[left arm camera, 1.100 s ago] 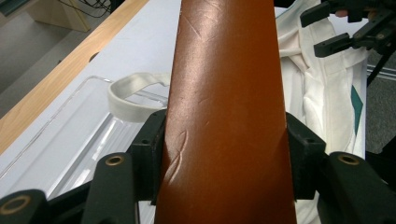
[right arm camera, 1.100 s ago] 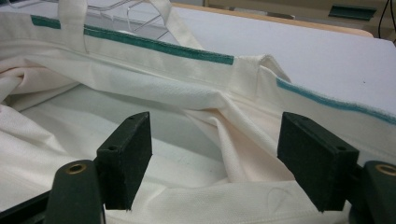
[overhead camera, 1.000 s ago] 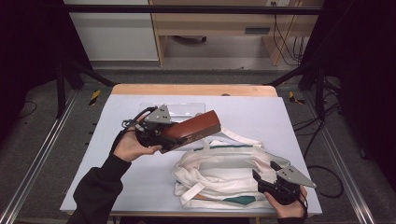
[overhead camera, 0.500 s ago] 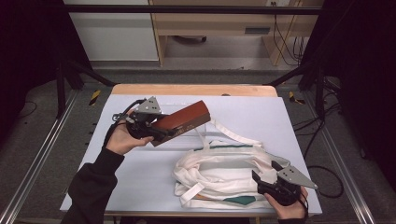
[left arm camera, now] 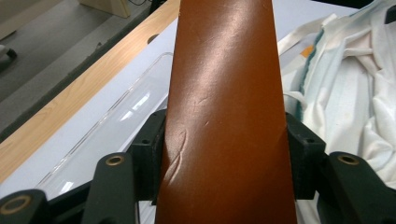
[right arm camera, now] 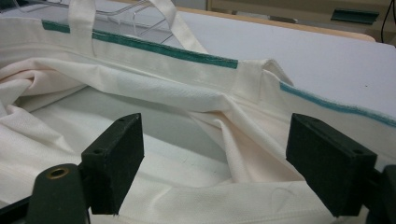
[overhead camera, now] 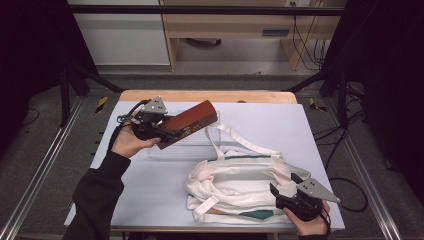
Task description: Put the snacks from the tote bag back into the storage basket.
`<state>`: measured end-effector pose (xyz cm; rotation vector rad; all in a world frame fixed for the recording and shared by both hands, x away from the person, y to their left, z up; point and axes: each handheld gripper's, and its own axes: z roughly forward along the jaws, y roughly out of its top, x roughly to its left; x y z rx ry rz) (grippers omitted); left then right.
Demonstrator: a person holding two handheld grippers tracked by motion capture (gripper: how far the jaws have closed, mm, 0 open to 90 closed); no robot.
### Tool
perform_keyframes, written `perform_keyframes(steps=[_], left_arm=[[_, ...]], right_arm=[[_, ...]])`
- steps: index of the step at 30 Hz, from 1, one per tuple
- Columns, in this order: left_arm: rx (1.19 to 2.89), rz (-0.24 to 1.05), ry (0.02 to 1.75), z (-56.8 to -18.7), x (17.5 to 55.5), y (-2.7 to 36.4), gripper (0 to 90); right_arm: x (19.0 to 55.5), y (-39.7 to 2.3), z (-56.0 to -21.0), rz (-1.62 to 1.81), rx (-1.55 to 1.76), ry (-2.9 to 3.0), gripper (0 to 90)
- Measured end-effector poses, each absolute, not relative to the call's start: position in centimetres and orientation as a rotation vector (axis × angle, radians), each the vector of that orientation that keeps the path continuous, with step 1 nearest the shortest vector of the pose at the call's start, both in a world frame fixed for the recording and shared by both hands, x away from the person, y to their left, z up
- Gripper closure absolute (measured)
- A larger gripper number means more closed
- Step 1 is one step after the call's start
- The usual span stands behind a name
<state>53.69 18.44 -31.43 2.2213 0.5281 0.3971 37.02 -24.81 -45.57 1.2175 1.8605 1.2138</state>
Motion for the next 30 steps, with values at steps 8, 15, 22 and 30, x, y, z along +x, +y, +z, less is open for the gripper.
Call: perform_keyframes(steps=[8,15,22,30], left_arm=[[2.212,0.407,0.581,-32.1,55.0,19.7,43.1],[2.220,0.415,0.605,-32.7,56.1,20.2,43.1],[2.236,0.408,0.631,-33.6,57.3,20.4,43.1],[2.273,0.409,0.665,-35.0,58.9,20.4,43.1]], right_arm=[[37.1,-24.7,-45.7,1.212,1.214,1.866,19.5],[37.2,-24.7,-45.8,1.214,1.212,1.871,19.5],[37.2,-24.7,-45.9,1.208,1.220,1.877,19.4],[37.2,-24.9,-46.0,1.211,1.221,1.878,19.4]])
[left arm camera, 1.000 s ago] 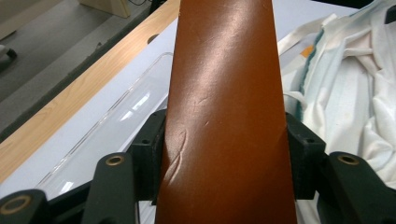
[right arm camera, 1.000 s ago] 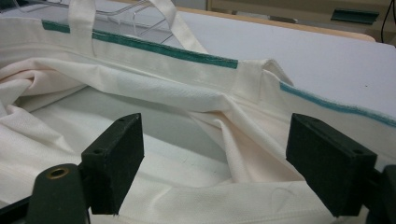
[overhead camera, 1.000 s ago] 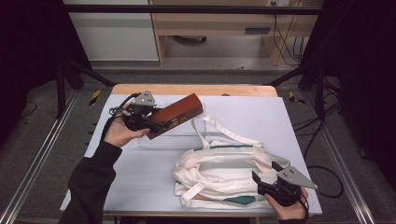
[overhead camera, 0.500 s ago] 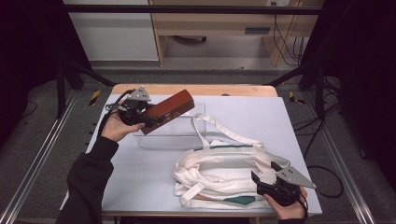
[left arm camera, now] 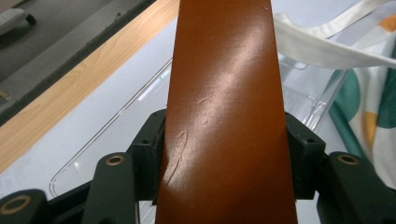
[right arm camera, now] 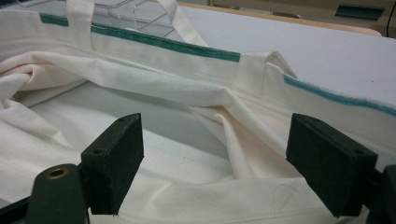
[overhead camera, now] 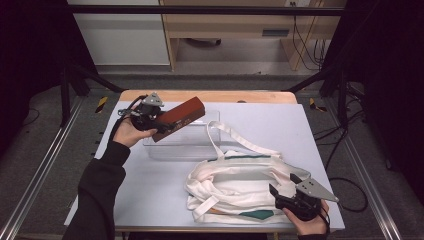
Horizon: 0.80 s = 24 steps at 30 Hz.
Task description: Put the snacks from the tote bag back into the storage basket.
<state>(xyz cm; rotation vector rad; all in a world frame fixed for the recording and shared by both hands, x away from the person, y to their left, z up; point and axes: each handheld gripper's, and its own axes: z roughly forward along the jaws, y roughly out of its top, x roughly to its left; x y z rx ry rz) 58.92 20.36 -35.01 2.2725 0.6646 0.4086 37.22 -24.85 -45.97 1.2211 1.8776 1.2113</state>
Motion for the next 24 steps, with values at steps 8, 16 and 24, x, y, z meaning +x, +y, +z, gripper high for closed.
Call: perform_keyframes(steps=[8,16,24], left_arm=[[2.297,0.394,0.660,-36.1,59.9,20.1,43.2],[2.329,0.385,0.643,-37.1,60.6,19.8,43.2],[2.369,0.363,0.637,-38.7,60.8,19.6,43.1]], right_arm=[[37.2,-24.8,-46.0,1.212,1.220,1.879,19.4],[37.2,-24.8,-46.1,1.213,1.221,1.883,19.4],[37.3,-24.8,-46.1,1.211,1.218,1.888,19.4]])
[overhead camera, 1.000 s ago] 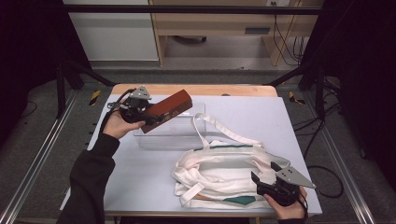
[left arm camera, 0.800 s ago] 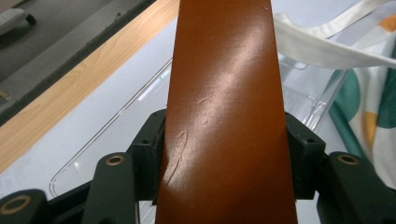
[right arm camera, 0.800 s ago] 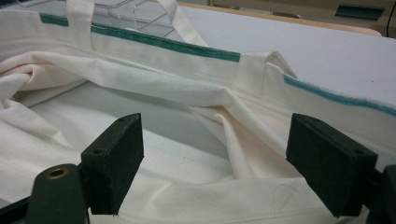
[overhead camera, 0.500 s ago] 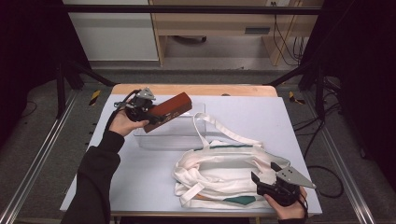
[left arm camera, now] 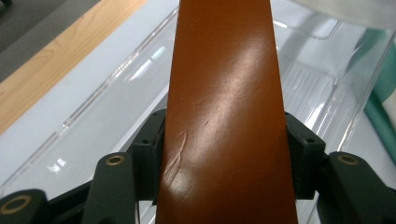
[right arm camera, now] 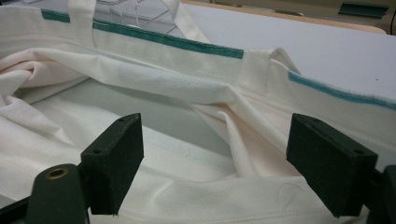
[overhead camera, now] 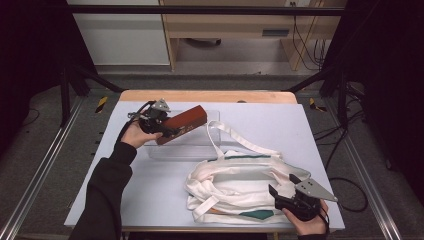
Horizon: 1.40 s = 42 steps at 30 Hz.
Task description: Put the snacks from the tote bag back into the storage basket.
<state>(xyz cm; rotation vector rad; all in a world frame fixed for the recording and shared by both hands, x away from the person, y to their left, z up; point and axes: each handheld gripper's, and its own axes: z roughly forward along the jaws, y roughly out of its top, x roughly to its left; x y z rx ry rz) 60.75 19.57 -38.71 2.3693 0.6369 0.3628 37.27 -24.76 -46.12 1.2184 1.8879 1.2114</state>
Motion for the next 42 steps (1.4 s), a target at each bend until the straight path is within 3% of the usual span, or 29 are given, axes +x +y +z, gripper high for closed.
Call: perform_keyframes(steps=[33,42], left_arm=[[2.439,0.321,0.719,-41.9,61.5,19.0,42.5],[2.416,0.329,0.775,-42.0,61.5,19.1,37.8]], right_arm=[[37.4,-24.7,-46.3,1.209,1.220,1.898,19.0],[37.3,-24.6,-46.2,1.214,1.218,1.897,18.9]])
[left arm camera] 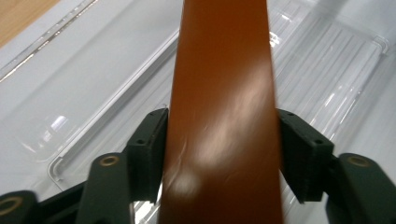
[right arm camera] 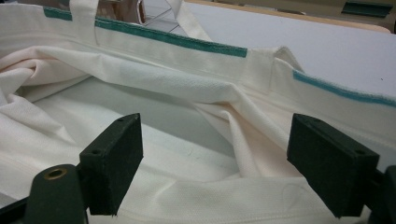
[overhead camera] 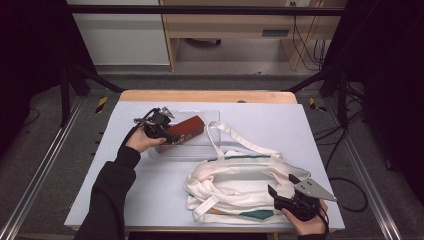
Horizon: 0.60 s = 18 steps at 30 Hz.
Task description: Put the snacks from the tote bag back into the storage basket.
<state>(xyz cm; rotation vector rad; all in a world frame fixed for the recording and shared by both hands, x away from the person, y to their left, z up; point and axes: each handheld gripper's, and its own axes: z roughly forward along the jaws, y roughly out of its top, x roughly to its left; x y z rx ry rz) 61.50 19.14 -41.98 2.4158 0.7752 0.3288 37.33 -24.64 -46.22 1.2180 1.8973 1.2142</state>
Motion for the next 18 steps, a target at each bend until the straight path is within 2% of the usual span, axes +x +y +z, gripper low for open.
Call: perform_keyframes(steps=[4,10,14,18], left_arm=[[2.404,0.348,0.768,-41.7,61.1,19.0,32.5],[2.312,0.413,0.785,-39.8,59.8,19.0,32.8],[2.212,0.441,0.823,-39.0,58.4,19.5,41.1],[2.158,0.529,0.845,-38.8,56.8,19.7,58.9]], right_arm=[[37.3,-24.6,-46.2,1.215,1.218,1.897,18.8],[37.3,-24.6,-46.2,1.213,1.217,1.897,18.8],[37.3,-24.6,-46.2,1.212,1.218,1.896,18.8],[37.3,-24.6,-46.2,1.209,1.214,1.897,18.8]])
